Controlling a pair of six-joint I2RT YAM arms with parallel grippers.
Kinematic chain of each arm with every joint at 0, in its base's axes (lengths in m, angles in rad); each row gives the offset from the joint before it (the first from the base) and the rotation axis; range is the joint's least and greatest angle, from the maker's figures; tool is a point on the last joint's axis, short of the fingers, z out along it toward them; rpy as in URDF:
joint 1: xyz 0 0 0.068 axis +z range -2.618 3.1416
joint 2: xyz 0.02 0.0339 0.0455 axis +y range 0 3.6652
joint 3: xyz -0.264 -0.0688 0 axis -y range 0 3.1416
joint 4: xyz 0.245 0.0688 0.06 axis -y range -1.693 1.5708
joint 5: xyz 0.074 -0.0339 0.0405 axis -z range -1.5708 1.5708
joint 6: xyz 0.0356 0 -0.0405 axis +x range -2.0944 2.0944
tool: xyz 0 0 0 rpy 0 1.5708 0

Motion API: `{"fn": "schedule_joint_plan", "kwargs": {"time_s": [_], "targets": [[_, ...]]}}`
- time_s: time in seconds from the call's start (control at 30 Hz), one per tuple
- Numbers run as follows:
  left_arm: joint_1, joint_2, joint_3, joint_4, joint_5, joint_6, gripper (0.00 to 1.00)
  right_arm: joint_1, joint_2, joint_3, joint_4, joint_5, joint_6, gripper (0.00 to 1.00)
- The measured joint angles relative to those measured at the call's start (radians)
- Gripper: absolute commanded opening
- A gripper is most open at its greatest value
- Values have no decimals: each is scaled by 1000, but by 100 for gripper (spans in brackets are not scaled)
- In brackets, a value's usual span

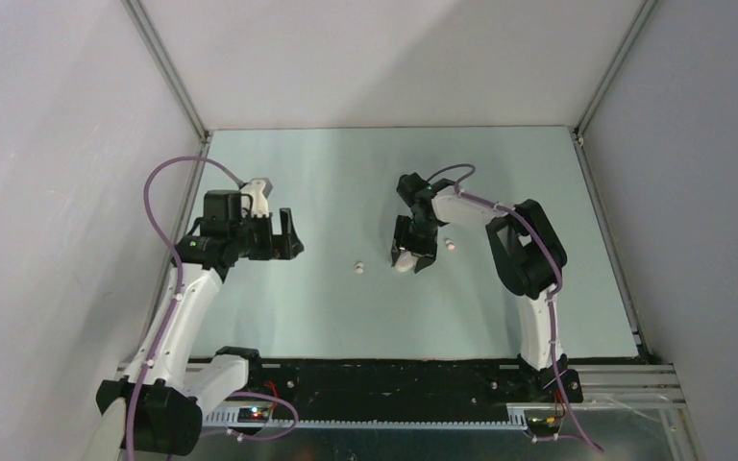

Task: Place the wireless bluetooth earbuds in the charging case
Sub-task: Pick up the charging case at the center of the board.

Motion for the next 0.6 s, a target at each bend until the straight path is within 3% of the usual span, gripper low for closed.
{"fn": "schedule_joint_plan", "kwargs": {"time_s": [0.37,0.6], "targets": [[19,-2,0,0,21,-17,95,-35,30,59,-18,104,-61,67],[24,-3,0,0,33,-24,95,-51,-30,-22,27,174,-242,69]]}}
